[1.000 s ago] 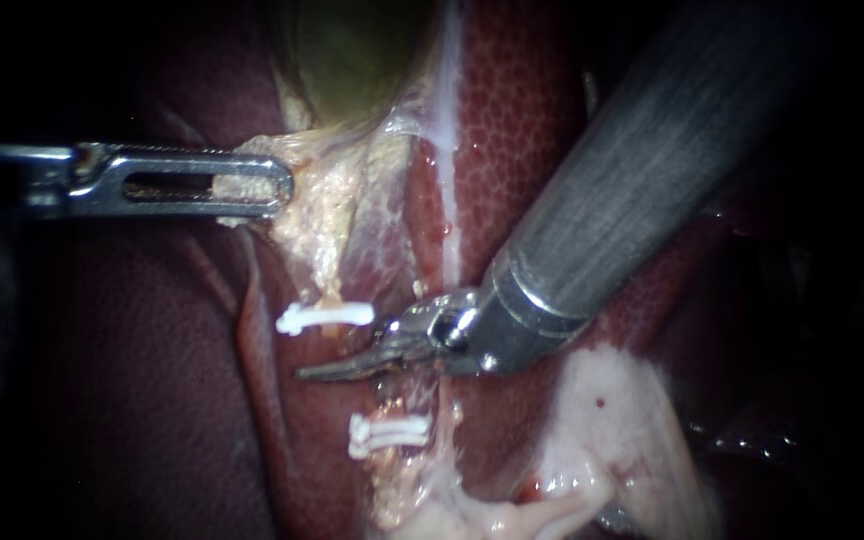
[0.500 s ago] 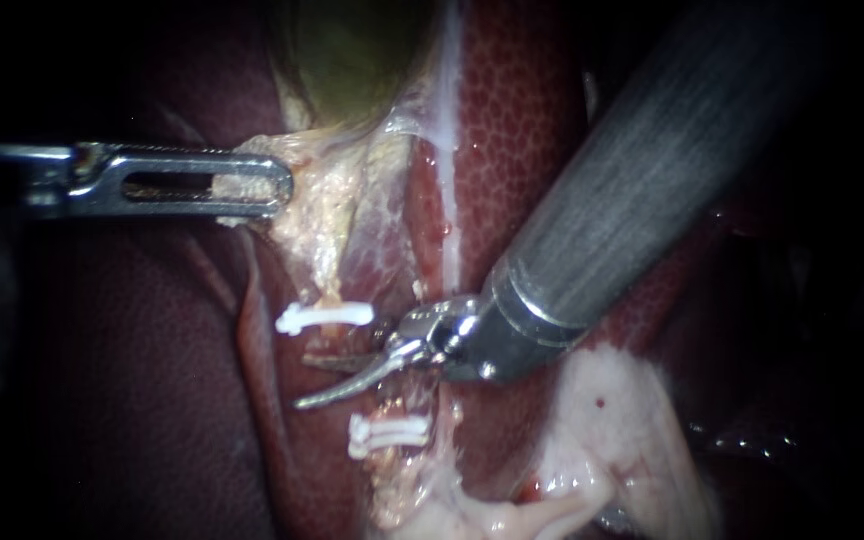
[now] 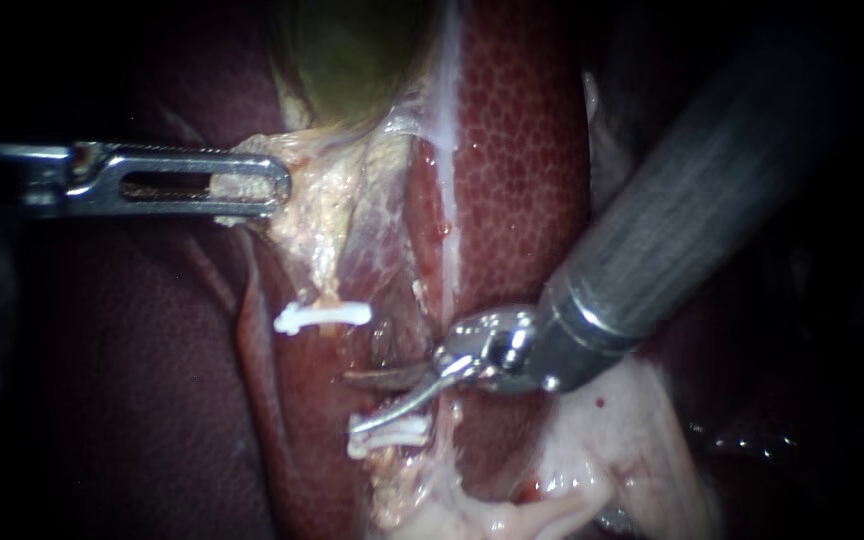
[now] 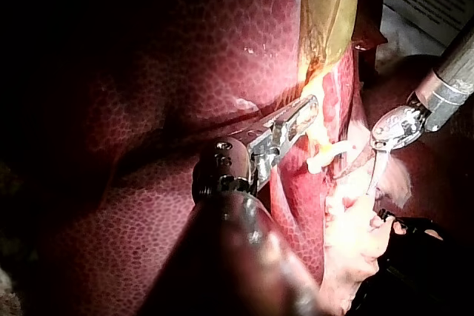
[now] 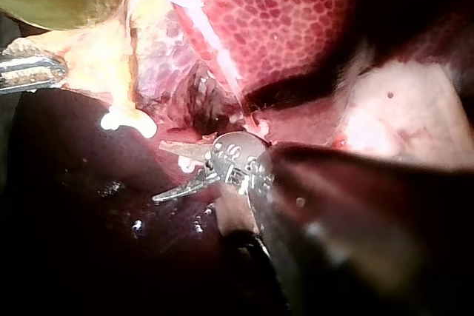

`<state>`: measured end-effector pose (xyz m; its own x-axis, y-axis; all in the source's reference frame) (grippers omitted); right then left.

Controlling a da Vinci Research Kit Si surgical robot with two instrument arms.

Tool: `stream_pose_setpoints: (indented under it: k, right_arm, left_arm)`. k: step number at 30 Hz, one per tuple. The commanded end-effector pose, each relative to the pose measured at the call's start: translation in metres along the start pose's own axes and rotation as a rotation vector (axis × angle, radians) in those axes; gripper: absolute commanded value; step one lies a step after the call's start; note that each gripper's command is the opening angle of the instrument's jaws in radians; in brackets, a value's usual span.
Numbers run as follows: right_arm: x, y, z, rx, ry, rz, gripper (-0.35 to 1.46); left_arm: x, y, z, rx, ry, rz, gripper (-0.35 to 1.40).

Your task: Go back from the cut left tube

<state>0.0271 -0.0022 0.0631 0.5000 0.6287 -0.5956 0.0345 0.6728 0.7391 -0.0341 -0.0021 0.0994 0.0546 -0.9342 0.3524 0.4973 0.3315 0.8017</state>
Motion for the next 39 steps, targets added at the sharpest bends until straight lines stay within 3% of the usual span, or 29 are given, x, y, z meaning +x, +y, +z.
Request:
stream_pose_setpoints:
  k: [1,11,19,28,39]
  right_arm:
    - [0.0,0.0,-0.0006,-0.009,0.004,-0.011,1.43]
    - [0.0012,0.0001,-0.0088,-0.087,0.042,-0.135,1.43]
    - [0.0034,-0.0013,-0.0143,-0.145,0.064,-0.186,1.43]
    - [0.0049,-0.0031,-0.016,-0.166,0.065,-0.247,1.43]
    - [0.005,-0.0031,-0.0161,-0.168,0.066,-0.258,1.43]
  left_arm:
    - [0.0,0.0,0.0,0.0,0.0,0.0,-0.35]
    - [0.0,0.0,0.0,0.0,0.0,0.0,-0.35]
    - [0.0001,0.0001,0.0,0.0,0.0,0.0,-0.35]
    - [0.0002,0.0003,0.0003,-0.001,-0.001,0.001,-0.35]
    - [0.0017,0.001,0.003,-0.018,-0.011,0.01,-0.35]
